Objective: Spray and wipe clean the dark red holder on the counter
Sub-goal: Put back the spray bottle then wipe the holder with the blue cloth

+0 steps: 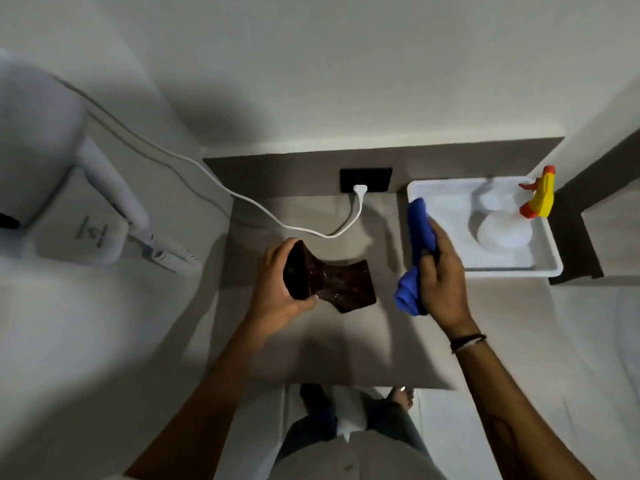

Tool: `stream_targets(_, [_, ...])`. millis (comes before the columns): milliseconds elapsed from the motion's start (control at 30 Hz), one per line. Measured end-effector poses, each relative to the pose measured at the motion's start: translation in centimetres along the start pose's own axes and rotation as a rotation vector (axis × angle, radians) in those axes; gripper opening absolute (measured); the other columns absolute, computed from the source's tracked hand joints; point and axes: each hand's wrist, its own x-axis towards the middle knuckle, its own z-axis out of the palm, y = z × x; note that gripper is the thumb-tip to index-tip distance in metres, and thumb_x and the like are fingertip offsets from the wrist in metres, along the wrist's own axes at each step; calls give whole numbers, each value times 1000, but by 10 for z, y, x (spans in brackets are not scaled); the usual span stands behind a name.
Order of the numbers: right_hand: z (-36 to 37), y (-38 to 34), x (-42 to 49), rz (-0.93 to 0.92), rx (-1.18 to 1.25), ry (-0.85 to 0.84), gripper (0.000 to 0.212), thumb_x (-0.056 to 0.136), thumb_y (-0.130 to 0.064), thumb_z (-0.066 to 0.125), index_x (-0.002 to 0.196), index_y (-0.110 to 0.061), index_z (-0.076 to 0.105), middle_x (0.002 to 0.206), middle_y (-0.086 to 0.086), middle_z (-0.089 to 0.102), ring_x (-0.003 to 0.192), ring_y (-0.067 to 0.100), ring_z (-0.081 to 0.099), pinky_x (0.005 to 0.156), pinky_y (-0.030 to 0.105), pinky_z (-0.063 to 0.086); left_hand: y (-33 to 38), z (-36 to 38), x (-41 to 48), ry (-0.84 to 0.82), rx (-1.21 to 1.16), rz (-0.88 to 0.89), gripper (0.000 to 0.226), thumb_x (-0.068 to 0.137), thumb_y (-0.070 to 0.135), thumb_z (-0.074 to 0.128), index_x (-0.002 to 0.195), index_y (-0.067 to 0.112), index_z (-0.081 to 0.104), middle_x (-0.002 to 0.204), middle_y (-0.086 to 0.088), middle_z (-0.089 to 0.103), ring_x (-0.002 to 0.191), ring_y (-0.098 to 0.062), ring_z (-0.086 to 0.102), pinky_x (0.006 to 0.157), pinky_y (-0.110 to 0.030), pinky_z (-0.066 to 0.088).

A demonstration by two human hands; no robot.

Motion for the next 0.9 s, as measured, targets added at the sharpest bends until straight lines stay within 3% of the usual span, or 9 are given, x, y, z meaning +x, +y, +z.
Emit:
stream_targets(100, [44,-33,-50,-103,-9,-131,72,90,27,46,158,5,40,168,20,38,157,33,39,133,33,27,-9,-5,-1,-2,-26,-7,106,55,24,88,152,16,48,147,-4,46,138,-31,50,116,-49,46])
stream_targets(167, [73,-44,-67,-189,-71,-281,83,88,27,50,164,-2,32,176,16,23,164,29,27,136,29,18,-14,-6,0,-25,-4,16,107,54,26,88,152,14,48,146,-5,48,136,-33,52,114,-50,46])
stream_targets(267, [111,-44,-84,-270,-155,-463,96,93,17,52,171,-15,7,181,0,-4,163,34,27,134,43,27,-23,-9,-2,-36,-23,37,108,53,25,91,151,12,47,143,0,48,135,-33,52,114,-50,45])
stream_targets(367, [117,-13,-86,-279,-361,-478,113,88,19,61,171,-18,-7,178,-6,-23,168,29,-3,137,45,10,-35,-12,-5,-38,33,65,113,53,14,97,153,12,45,145,-4,48,136,-30,49,112,-47,47])
stream_targets(500, [94,17,-70,-94,-609,-452,106,97,7,64,169,-15,-11,177,8,-22,166,35,-14,136,51,17,-44,-12,-10,-28,41,82,114,54,13,97,152,25,41,140,14,39,134,-21,47,108,-36,49])
stream_targets(600, [104,-5,-73,8,-366,-491,95,101,-1,63,171,-23,2,180,4,-12,167,30,-7,135,55,20,-44,-9,-14,-9,10,90,110,53,22,93,149,32,39,136,24,36,133,-18,46,105,-25,42])
stream_targets(733, [136,-35,-106,-313,-212,-452,117,89,17,59,170,-30,-11,177,-12,-23,167,33,14,132,51,31,-43,-9,-15,10,-39,154,88,51,34,84,130,46,46,131,25,51,124,-11,54,106,-26,43])
stream_targets(833, [130,-12,-97,-367,-383,-409,115,84,21,59,170,-16,-8,179,2,-19,168,30,-6,136,48,18,-51,-9,-15,14,-14,163,93,51,30,87,136,29,51,132,16,55,121,-10,55,107,-20,44])
stream_targets(900, [109,4,-82,-207,-566,-438,107,92,15,61,169,-11,-8,177,9,-21,166,35,-14,136,50,17,-54,-9,-16,28,2,125,106,50,25,85,148,16,47,137,11,43,125,-4,44,103,-3,33])
